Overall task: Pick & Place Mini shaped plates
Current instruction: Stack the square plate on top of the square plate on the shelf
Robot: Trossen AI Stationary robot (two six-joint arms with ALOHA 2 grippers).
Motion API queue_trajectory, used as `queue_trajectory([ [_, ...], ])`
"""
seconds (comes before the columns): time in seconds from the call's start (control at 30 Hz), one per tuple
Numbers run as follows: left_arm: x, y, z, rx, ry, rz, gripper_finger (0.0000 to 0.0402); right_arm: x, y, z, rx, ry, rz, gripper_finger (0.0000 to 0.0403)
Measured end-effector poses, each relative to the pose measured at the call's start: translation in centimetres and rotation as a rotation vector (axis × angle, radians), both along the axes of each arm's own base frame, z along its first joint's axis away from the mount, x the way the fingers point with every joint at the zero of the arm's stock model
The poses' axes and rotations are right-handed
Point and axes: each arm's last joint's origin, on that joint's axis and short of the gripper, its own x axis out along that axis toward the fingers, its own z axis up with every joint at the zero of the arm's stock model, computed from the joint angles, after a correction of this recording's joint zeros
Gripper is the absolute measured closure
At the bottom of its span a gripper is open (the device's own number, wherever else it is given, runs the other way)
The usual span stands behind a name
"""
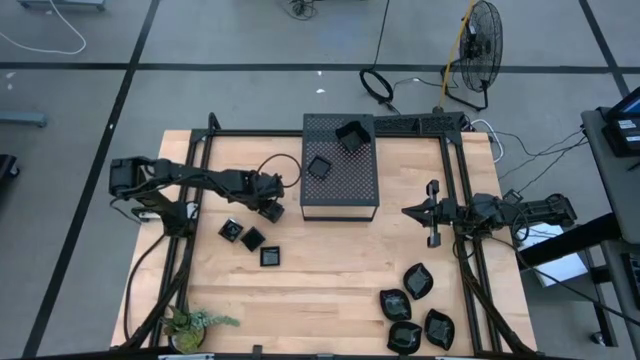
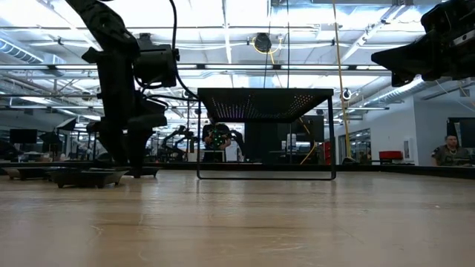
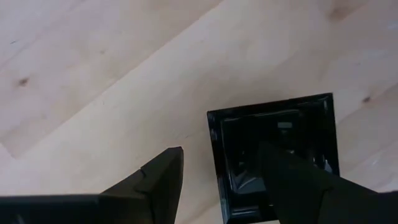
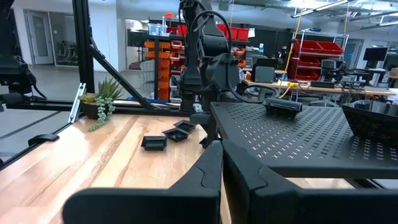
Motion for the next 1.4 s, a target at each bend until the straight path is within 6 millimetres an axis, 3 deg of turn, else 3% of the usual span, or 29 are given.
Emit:
queue_trajectory([
  [1.17, -0.81, -0.18, -0.61, -0.010, 0.031, 0.006, 0.0192, 0.00, 0.00, 0.02, 0.000, -0.002, 0.000, 0.0403],
  [1.4, -0.91, -0.25, -0.63, -0.028, 0.039, 0.005, 0.0267, 0.00, 0.00, 0.01, 0.000, -0.002, 0.001, 0.0403],
])
